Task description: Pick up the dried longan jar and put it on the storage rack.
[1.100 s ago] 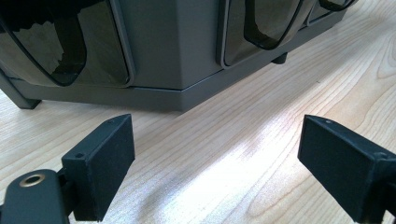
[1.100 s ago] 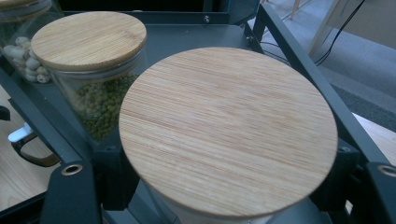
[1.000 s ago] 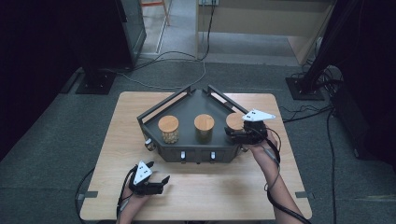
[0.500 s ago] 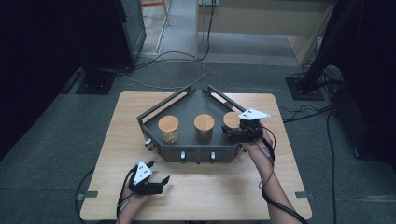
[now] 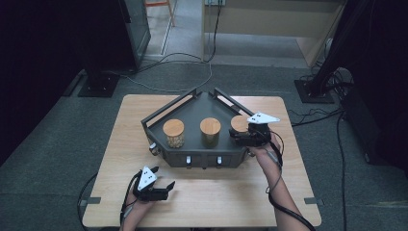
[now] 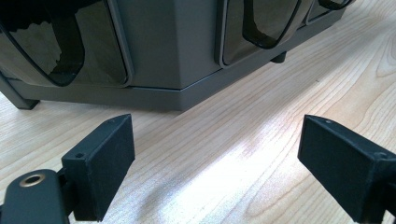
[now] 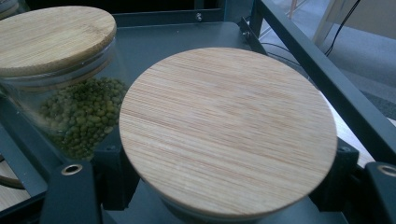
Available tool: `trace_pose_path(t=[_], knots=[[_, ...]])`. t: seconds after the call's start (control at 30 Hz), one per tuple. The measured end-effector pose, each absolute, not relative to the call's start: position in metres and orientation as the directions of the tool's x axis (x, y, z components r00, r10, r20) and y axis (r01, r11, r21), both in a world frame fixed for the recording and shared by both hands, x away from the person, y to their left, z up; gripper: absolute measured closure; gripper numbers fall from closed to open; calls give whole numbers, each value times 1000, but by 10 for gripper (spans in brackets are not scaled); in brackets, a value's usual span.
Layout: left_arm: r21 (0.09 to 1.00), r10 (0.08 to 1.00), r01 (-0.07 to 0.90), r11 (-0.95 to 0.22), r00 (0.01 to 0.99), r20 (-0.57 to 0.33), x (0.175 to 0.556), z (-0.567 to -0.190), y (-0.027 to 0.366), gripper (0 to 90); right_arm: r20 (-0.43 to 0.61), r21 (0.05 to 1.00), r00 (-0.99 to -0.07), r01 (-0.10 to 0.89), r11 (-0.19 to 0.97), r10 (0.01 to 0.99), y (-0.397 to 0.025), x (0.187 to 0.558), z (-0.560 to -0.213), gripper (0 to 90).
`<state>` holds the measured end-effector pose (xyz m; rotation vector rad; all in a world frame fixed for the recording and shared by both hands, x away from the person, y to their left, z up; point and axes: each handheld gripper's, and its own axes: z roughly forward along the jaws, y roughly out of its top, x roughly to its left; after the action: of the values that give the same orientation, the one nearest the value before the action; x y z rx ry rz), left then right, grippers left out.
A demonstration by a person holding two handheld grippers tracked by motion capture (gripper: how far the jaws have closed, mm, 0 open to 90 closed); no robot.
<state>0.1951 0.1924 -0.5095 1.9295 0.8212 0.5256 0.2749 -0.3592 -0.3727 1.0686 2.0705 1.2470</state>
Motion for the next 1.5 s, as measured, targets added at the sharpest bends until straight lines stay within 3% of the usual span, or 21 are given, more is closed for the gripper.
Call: trace_pose_path(t=[0.73, 1.5], knots=[[887, 733, 330, -323, 680, 13, 195, -510, 193, 108, -25, 891, -581, 356, 281, 813, -366, 264, -377, 198], [897, 736, 345, -278, 676, -32, 197, -513, 200, 108, -10, 905, -580, 341, 253, 815, -380, 238, -388, 201]])
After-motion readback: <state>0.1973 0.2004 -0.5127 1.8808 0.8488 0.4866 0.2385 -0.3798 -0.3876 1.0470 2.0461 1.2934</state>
